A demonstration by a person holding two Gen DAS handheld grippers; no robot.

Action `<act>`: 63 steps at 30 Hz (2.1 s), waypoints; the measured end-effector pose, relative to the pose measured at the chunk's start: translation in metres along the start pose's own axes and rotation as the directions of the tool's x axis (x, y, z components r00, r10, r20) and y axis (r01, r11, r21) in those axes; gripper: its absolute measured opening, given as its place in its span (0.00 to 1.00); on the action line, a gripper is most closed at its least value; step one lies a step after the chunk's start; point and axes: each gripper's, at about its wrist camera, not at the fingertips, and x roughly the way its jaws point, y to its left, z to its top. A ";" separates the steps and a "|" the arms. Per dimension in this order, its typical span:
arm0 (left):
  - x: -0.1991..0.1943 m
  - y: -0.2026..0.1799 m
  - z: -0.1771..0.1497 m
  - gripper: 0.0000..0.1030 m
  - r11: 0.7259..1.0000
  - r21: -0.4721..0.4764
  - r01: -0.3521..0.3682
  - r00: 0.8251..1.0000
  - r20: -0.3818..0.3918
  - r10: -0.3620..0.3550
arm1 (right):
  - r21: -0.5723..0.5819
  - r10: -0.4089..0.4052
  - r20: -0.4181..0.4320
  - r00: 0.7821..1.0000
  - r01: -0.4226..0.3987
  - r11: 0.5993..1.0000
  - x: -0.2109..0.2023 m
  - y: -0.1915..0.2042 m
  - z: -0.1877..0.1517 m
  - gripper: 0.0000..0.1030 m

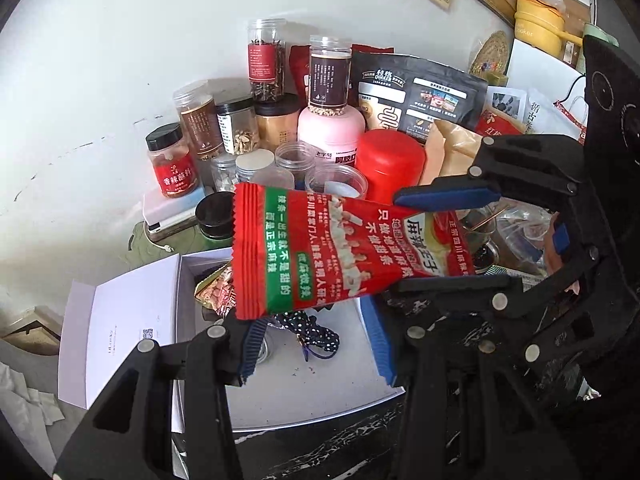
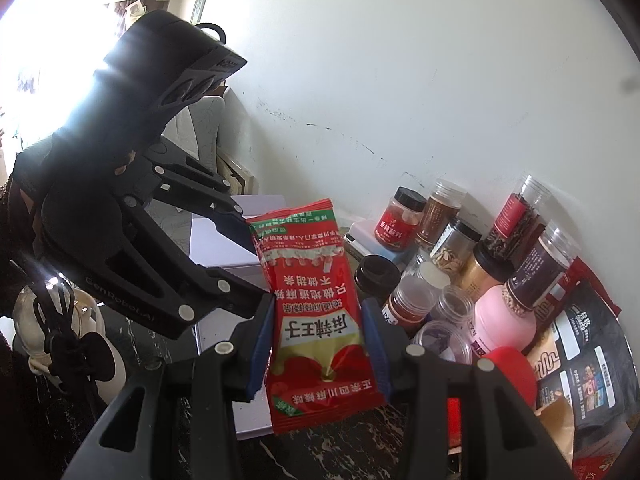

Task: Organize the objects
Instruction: 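Carry the red snack packet over the white box with the right gripper, then lower the red snack packet into the box and open the right gripper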

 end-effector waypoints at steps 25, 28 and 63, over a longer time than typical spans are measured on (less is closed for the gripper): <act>0.115 0.069 -0.057 0.43 0.991 -0.125 0.042 0.979 -0.195 -0.066 | 0.099 0.107 -0.147 0.983 -0.092 0.991 0.117 0.001 -0.038 0.42; 0.126 0.074 -0.065 0.43 0.988 -0.151 0.041 0.973 -0.219 -0.074 | 0.104 0.119 -0.166 0.979 -0.103 0.989 0.125 0.003 -0.042 0.42; 0.086 0.084 -0.056 0.67 0.965 -0.244 -0.091 0.973 -0.229 0.033 | 0.161 0.050 -0.236 0.971 -0.012 0.987 0.112 0.002 -0.040 0.58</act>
